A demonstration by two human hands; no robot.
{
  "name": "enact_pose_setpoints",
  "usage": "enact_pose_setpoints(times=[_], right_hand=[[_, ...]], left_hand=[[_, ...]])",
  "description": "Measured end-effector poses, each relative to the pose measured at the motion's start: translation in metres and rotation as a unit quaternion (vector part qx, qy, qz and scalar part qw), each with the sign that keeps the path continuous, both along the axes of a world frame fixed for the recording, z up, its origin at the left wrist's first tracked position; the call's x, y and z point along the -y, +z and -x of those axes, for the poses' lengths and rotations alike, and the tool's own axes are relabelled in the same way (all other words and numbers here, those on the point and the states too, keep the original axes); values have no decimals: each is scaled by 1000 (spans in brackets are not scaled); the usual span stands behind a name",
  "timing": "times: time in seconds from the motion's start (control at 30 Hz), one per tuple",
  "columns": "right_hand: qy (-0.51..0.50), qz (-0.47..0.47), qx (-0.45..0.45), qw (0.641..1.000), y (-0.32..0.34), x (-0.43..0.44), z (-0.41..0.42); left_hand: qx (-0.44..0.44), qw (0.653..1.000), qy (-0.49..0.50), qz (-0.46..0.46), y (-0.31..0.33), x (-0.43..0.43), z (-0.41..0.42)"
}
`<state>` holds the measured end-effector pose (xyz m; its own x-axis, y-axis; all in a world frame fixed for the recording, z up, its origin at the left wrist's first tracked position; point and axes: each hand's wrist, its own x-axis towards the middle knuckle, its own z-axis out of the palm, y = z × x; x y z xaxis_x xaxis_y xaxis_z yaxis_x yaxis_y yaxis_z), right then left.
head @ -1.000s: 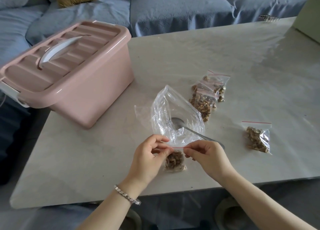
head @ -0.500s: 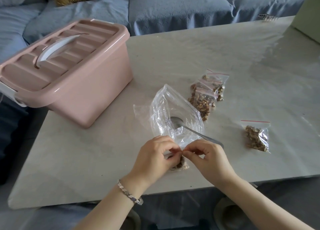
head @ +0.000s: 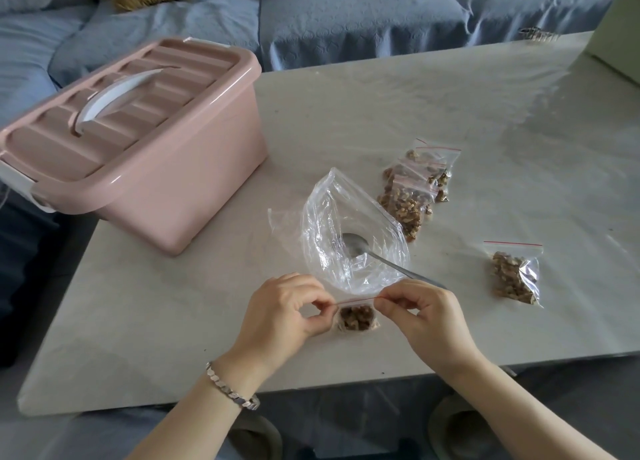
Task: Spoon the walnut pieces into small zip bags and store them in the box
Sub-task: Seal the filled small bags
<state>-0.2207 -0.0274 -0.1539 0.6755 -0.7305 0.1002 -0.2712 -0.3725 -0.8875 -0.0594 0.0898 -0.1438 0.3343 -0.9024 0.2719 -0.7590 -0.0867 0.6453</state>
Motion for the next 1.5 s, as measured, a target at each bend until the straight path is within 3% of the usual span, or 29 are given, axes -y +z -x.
enact_pose_setpoints(times=[0.17,0.3,0.47,0.63,0.8,0.93,1.0,1.07,1.17,1.37,1.5], right_hand=[[-19,-33,16,999,5,0,-2],[-10,-63,20,998,12,2,0],[75,11,-11,997,29,10,11],[52,75,-70,993,47,32,27],[-127,-27,-181,975,49,91,47],[-145,32,-341,928,41,118,54],[-142,92,-379,910,42,124,45],[-136,145,-349,916,48,127,25],[-112,97,-286,947,54,130,-16],[-109,36,-339,934,32,142,-51],[-125,21,-240,962,25,139,-44]], left_hand=[[-113,993,37,3,3,-3,0],[-137,988,66,27,8,-1,3],[-154,987,41,31,20,9,12],[-157,988,3,-1,32,30,27],[-97,994,15,-52,36,36,29],[-79,993,45,-76,33,28,21],[-80,991,59,-88,31,24,16],[-84,989,65,-99,31,21,14],[-86,986,79,-115,31,15,11],[-80,985,101,-114,34,0,4],[-80,984,109,-116,30,-4,1]])
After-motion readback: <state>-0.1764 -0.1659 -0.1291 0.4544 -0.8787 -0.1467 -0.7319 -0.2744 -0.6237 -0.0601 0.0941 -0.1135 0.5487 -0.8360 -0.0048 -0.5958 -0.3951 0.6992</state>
